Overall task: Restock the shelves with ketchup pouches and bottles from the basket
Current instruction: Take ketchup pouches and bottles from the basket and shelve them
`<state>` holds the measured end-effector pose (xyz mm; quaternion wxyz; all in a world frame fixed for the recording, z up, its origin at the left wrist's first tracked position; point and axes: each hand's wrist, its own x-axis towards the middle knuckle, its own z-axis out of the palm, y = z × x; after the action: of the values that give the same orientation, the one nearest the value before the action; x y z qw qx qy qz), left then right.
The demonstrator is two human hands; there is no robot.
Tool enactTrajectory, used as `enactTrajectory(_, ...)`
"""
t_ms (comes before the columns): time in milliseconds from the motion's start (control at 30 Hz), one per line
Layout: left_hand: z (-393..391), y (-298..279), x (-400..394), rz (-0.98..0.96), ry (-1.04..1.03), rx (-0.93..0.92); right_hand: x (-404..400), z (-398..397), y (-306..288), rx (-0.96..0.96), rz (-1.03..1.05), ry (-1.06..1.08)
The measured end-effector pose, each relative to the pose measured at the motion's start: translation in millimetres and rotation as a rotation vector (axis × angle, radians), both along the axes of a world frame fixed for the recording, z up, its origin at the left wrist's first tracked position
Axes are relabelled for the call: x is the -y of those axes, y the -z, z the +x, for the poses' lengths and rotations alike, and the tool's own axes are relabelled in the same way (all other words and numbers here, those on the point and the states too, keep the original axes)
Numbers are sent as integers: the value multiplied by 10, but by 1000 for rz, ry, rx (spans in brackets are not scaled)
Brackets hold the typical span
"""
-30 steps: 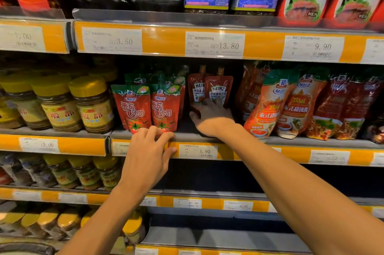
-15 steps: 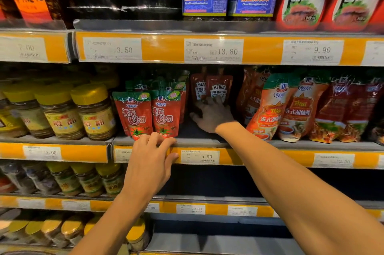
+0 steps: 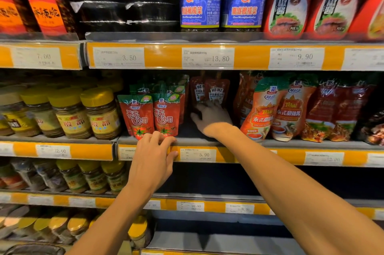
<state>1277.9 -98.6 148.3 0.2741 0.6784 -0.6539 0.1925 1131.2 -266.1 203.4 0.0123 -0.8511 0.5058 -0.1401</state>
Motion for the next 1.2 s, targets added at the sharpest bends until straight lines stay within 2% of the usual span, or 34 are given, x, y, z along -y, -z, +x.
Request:
enactTrajectory(133, -91, -130, -66, 52, -14, -61, -529, -179, -28, 93, -56, -22)
enactTrajectory(233, -285, -228, -197, 23, -1, -138, -1019, -447, -27, 160, -127, -55)
enactTrajectory(400, -873, -231, -468, 80, 87, -294, -1721, -1200, 105, 320, -81, -9)
enactTrajectory(600, -1920, 56, -613, 318, 283, -363, -2346, -2571, 600, 362, 22, 309)
enactTrajectory(833, -3613, 486, -731, 550, 639, -299, -3269, -4221, 1245, 476, 91, 824)
enactTrajectory(1000, -4757, 849, -928, 641, 840, -185, -3993, -5074, 1659, 515, 99, 1130)
enactTrajectory(1200, -5837, 1292, -1163, 715, 1082, -7, -4671, -5717, 2107, 536, 120, 1451)
